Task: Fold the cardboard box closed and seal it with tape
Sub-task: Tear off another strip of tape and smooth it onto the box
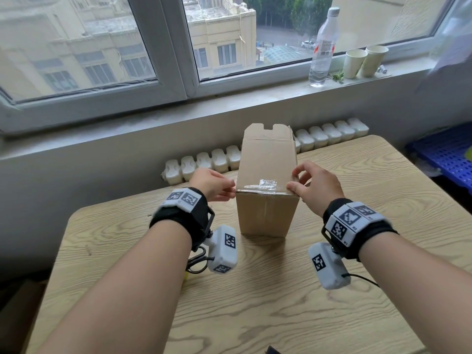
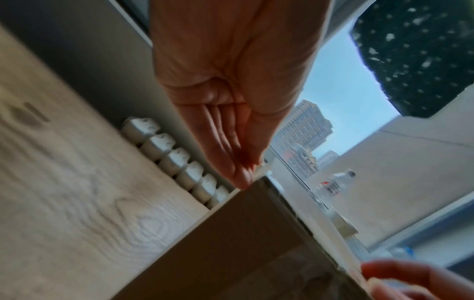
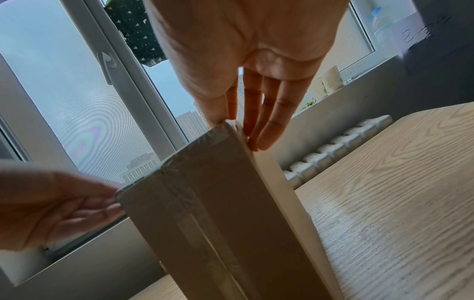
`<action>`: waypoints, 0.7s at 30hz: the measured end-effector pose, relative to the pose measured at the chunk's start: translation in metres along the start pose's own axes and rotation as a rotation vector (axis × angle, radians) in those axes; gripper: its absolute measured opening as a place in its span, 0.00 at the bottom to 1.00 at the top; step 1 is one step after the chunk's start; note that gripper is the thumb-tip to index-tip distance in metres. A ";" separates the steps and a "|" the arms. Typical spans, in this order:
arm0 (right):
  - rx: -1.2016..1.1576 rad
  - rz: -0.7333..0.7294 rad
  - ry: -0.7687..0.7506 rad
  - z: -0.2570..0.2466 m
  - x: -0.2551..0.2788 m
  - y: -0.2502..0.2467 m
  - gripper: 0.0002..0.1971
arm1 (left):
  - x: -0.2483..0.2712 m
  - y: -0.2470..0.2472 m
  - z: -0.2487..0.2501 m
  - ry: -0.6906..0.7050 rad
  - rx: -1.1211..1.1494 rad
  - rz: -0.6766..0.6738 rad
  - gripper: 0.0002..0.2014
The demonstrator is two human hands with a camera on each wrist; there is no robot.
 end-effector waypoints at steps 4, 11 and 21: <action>-0.035 -0.003 0.013 0.001 0.002 0.000 0.09 | -0.002 0.004 0.012 0.086 -0.334 0.045 0.15; 0.005 0.001 0.033 -0.005 0.010 -0.001 0.13 | 0.003 0.015 0.034 0.128 -0.608 0.096 0.18; 0.029 -0.088 0.067 -0.005 0.011 0.008 0.23 | 0.000 0.030 0.016 0.092 -0.468 -0.078 0.18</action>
Point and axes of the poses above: each hand's wrist, its own x-axis away from the middle knuckle, its own y-axis out of the palm, z = x × y, the point moved 10 cm from there along -x, towards the middle knuckle, and after that the axes turned 8 degrees about x, right-handed, at the moved point
